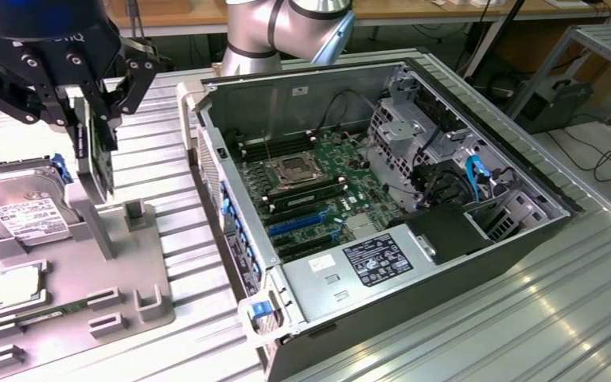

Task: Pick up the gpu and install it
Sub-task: 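Pick up the gpu and move the gpu toward the slot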

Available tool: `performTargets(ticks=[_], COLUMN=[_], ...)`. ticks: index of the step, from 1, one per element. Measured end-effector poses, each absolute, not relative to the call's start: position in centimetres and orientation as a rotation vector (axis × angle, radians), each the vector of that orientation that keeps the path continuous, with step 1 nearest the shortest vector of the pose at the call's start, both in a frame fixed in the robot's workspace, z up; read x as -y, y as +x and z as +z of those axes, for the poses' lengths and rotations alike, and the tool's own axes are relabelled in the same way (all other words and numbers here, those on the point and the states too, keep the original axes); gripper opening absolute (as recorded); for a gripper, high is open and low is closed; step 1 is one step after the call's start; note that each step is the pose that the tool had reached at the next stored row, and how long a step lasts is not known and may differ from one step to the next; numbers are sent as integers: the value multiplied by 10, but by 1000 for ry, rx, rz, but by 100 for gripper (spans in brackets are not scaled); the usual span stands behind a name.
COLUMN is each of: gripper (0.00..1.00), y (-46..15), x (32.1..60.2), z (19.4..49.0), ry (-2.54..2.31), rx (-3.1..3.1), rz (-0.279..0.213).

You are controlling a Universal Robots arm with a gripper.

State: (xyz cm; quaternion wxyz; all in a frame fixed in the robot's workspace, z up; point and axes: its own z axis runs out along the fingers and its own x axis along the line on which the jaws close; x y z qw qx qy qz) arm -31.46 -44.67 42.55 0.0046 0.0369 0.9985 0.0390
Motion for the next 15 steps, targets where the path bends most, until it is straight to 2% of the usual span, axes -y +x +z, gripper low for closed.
performTargets(ticks=[15], gripper=[28], y=[-315], x=[447], z=[438], ry=[116], rx=[-3128], rz=[128])
